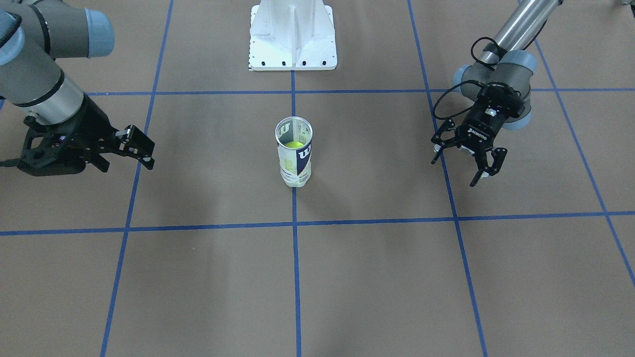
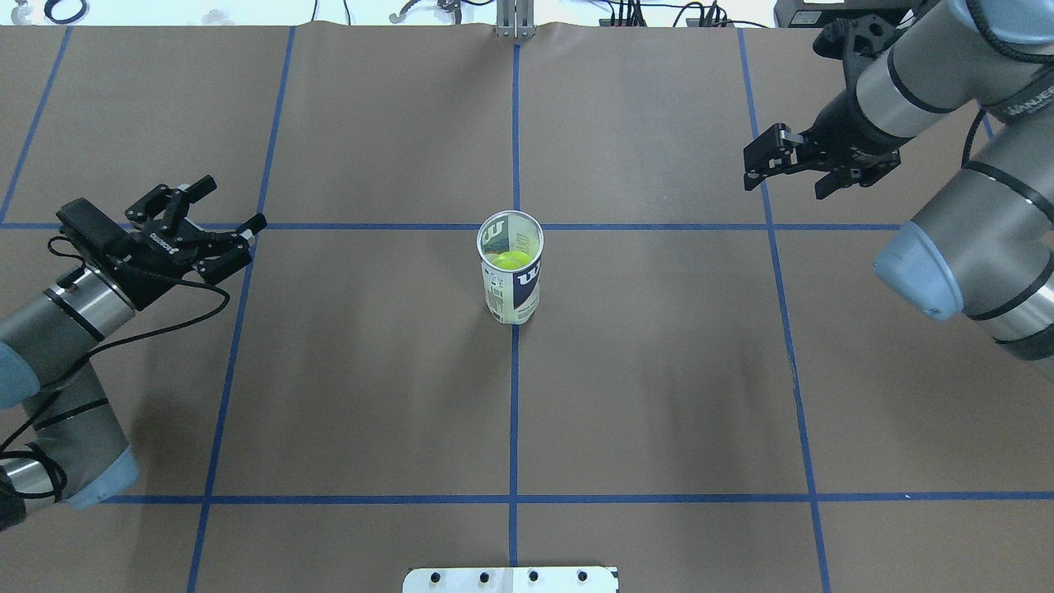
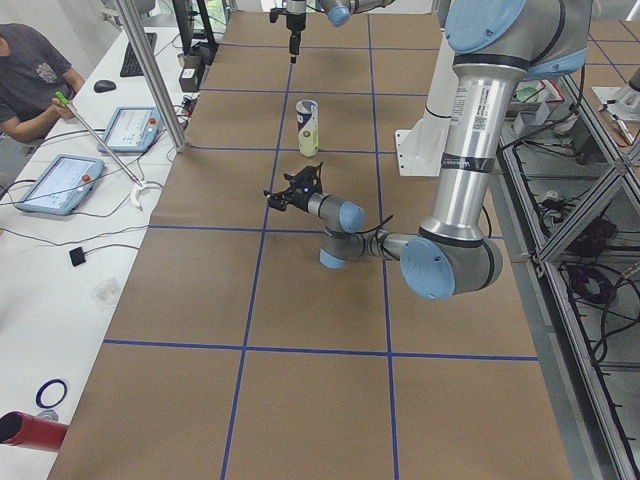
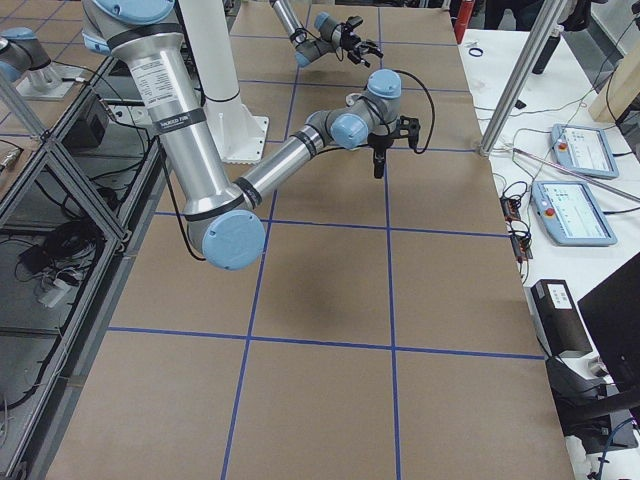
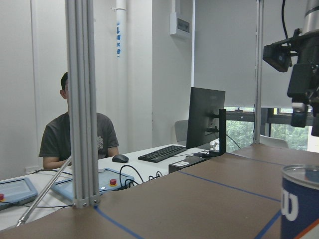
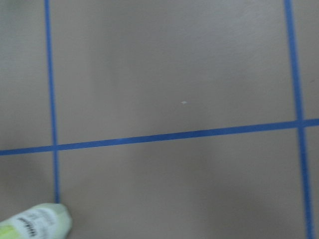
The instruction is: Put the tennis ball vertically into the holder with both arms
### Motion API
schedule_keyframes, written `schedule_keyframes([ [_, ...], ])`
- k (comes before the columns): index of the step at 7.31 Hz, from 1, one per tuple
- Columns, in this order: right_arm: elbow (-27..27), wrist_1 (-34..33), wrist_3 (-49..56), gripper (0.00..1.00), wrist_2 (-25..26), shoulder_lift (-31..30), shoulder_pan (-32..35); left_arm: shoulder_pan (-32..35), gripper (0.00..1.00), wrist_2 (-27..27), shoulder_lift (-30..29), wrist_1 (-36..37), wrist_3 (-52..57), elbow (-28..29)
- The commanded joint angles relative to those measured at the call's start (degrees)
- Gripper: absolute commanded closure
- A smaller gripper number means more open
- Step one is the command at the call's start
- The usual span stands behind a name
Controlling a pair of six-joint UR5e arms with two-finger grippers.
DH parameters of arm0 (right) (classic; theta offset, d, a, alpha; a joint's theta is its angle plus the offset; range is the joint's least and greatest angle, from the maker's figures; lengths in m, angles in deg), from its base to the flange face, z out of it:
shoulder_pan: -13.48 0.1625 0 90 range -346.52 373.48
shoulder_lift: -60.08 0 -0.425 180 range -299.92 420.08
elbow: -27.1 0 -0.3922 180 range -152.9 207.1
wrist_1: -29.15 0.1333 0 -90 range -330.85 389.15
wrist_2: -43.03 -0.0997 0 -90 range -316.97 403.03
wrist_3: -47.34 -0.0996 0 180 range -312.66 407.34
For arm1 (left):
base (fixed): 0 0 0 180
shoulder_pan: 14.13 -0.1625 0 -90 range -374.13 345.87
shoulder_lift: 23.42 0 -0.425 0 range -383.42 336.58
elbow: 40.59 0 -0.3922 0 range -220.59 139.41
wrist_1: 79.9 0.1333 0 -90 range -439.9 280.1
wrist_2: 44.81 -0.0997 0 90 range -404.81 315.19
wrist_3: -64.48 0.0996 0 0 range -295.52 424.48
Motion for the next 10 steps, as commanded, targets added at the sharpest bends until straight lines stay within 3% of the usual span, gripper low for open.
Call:
schedule_keyframes([
  [1,0.87,-0.04,7.69,0.01,0.28,-2.81,3.07,5.73,0.00,0.42,1.78,9.49,-1.18,0.18],
  [2,2.01,-0.04,9.54,0.01,0.36,-2.99,4.12,10.54,0.00,7.30,1.78,14.76,-3.27,0.18],
  [4,4.29,-0.04,14.01,0.01,0.36,-3.43,6.23,23.10,0.00,30.02,1.69,28.80,-10.03,0.01],
  [6,7.54,-0.04,21.12,0.01,0.45,-3.61,10.09,27.62,0.00,31.71,2.21,36.57,-10.67,2.10],
  [7,9.12,-0.13,25.77,0.01,0.19,-4.74,12.55,29.38,0.00,32.41,2.31,44.71,-10.76,2.38],
  [9,9.93,-0.13,30.47,0.01,-0.07,-8.08,15.72,37.17,0.00,49.81,2.83,55.71,-9.89,2.56],
  [10,10.28,-0.13,30.48,0.01,-0.34,-9.40,17.30,40.96,0.00,55.73,2.75,60.30,-6.49,2.56],
])
